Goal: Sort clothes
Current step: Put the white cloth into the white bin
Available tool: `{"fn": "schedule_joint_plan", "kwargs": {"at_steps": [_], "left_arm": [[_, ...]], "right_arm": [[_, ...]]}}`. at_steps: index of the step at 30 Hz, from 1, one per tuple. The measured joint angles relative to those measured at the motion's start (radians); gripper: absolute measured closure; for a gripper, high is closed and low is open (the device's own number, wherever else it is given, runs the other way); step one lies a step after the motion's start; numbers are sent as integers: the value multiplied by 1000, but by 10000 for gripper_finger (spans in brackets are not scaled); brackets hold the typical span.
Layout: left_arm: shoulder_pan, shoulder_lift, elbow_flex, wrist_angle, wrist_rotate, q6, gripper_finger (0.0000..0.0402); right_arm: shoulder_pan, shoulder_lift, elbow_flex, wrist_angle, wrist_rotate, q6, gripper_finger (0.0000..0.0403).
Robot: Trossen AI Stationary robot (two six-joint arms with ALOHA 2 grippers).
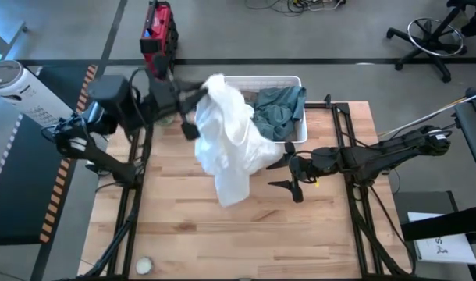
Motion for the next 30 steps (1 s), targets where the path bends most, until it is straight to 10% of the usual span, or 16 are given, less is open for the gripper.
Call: {"fn": "schedule_joint_plan", "kwargs": {"at_steps": [11,19,30], "left_arm": [[266,211,396,-30,182,18,401],[465,216,371,100,426,-116,401],[517,265,372,158,485,-155,401]], "right_arm": [[0,0,0,13,50,-44,191],[-16,46,15,210,137,-231,215],[-87,373,406,150,127,-518,386]]}}
